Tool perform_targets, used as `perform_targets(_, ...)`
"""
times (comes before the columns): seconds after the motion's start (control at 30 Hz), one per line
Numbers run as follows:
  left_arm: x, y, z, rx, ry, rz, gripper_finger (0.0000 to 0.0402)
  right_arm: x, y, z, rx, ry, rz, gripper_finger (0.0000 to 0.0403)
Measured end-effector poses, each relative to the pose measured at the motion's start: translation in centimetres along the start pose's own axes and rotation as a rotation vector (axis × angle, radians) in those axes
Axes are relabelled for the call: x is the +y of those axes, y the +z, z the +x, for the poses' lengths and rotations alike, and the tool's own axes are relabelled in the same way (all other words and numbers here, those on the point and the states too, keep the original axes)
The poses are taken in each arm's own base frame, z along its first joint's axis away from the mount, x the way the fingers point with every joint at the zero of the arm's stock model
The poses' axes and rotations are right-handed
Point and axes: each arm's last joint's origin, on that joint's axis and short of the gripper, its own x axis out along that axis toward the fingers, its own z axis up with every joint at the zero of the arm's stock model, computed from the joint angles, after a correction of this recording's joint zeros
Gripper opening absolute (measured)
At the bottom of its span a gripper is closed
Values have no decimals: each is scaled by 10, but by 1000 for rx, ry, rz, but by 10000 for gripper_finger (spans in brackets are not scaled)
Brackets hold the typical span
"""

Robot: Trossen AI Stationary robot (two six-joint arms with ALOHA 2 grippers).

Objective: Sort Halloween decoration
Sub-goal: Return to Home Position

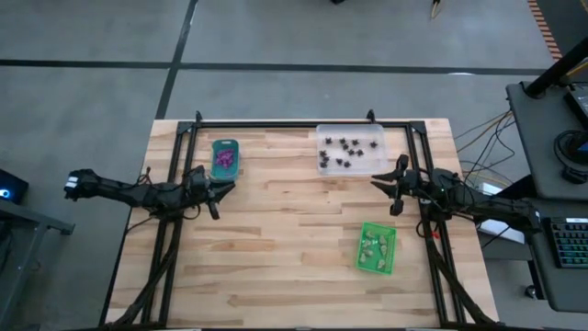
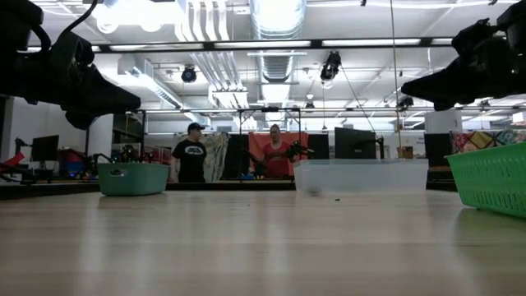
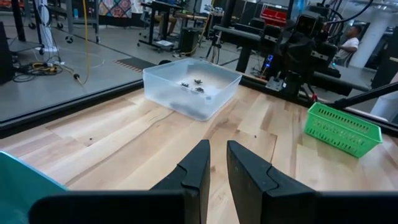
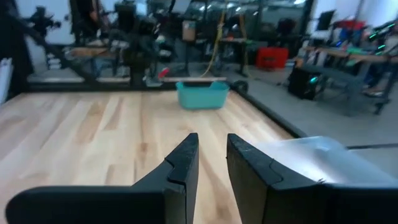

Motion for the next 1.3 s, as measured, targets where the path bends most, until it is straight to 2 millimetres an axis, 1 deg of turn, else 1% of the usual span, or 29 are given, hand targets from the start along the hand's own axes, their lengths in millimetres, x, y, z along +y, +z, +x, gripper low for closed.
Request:
perform_targets(0.1,0,0,0,3,1,2,37,0,3,-3,-48,-20,24,70)
perform_targets(0.3,0,-1,0,6,1,4,37,2,3,-3,-59,-6,51,71)
perform_targets(0.37,0,-1,0,5,1,4,37,6,3,-3,-62,29,19,75)
perform_targets(0.47,0,-1,1,9,2,6,37,12,4,-3,-76,74,-77,80)
perform_targets(0.53,0,-1,1,11,3,8,37,16,5,-4,-86,94,-81,82)
perform_targets(0.57,0,-1,1,13,4,9,37,17,6,-4,-88,89,-52,83)
perform_targets(0.7,0,-2,1,16,5,11,37,14,7,-4,-94,-57,148,82)
perform_targets(0.8,0,-2,1,18,5,13,37,10,8,-5,-110,-171,222,78)
perform_targets(0.97,0,-2,1,18,5,13,37,9,8,-5,-112,-205,225,71)
perform_targets(1.1,0,-2,1,18,5,13,37,6,7,-5,-119,-233,280,68)
perform_targets(1.23,0,-2,1,20,5,14,37,6,7,-5,-110,-236,208,70)
perform_targets(1.3,0,-2,1,22,6,15,37,6,7,-5,-109,-233,204,73)
